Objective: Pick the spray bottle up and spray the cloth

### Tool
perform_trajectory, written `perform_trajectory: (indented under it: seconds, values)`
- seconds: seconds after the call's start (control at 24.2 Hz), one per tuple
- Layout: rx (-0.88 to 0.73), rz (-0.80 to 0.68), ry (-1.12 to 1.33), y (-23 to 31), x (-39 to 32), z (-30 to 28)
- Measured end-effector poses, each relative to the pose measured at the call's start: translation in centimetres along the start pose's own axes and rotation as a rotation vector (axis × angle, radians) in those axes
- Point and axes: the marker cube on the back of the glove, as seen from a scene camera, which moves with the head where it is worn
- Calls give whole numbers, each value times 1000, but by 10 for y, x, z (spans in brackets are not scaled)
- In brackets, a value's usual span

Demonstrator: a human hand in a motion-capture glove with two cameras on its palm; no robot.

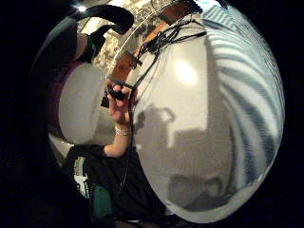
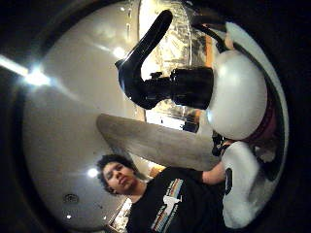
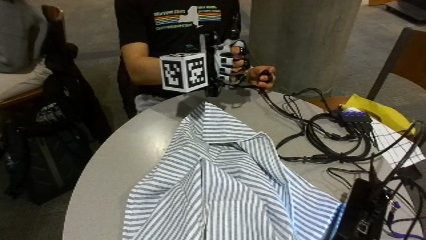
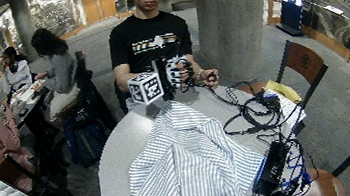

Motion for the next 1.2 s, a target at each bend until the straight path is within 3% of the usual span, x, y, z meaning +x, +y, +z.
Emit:
perform_trajectory:
  seconds: [0.29,0.66,0.95,1.2]
  values:
    - [-82,84,0,-14,46,60]
    - [-29,148,-21,-20,70,74]
    - [104,86,118,21,45,49]
    - [207,125,320,93,42,-12]
